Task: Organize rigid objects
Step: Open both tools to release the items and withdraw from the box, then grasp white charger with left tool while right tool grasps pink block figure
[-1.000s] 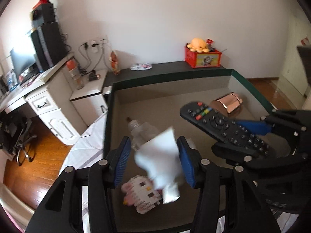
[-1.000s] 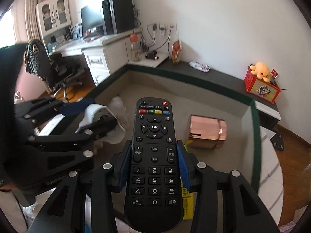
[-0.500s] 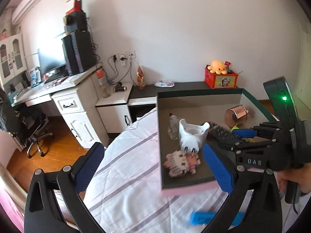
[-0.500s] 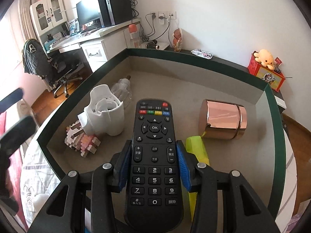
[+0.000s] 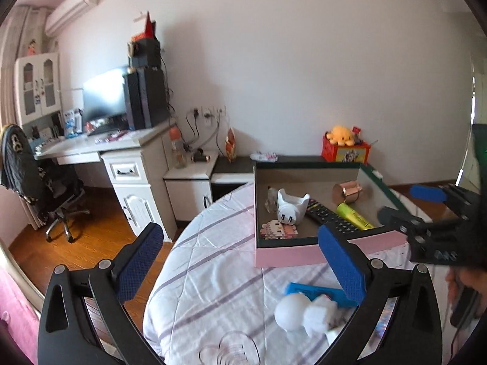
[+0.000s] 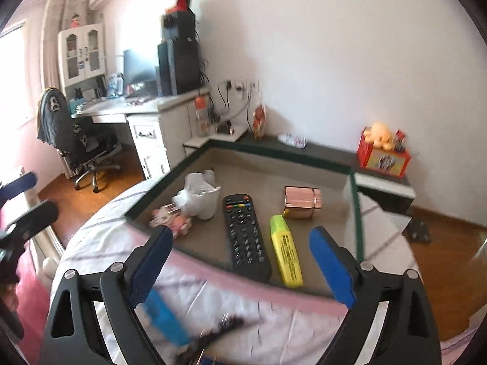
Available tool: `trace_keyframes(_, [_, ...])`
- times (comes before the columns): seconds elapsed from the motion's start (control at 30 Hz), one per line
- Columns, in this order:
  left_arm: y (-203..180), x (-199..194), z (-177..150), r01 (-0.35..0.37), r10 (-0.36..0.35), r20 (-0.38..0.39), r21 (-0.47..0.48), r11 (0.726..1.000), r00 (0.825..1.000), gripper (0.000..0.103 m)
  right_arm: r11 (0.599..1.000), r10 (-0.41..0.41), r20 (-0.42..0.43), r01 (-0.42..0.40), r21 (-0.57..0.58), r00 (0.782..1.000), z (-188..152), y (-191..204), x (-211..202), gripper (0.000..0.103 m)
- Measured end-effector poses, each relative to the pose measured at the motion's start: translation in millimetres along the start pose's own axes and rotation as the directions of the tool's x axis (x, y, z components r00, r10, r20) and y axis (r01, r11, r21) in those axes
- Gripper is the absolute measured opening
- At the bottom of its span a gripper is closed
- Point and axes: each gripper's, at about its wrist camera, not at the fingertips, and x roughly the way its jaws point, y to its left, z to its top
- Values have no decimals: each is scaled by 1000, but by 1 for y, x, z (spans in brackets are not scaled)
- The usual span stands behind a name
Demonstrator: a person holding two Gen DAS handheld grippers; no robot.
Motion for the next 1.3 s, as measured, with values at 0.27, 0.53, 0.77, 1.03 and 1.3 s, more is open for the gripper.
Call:
trace_keyframes(0.27, [-23, -83, -12, -58, 48, 137, 69, 996, 989, 103, 992, -122, 137, 123, 0, 983, -31, 20, -95, 93])
trace_keyframes(0.53, [-41, -132, -34, -28, 7, 172, 118, 993, 985, 103, 986, -159, 250, 143, 82, 955, -68, 25, -162, 103])
trace_keyframes(0.77, [-47, -164, -45, -22, -5, 199, 134, 991, 980, 103, 978, -200, 275, 173, 120, 940, -91, 25, -200, 103])
trace_keyframes(1.03, [-49, -180, -50, -42, 12, 220, 132, 990, 975, 103, 976, -205, 265, 176, 129, 942, -104, 28, -209, 103])
trace_keyframes(1.3, [-49, -178, -54, -18, -8, 191, 135, 991, 982, 103, 976, -205, 216, 182, 120, 955, -111, 31, -195, 103])
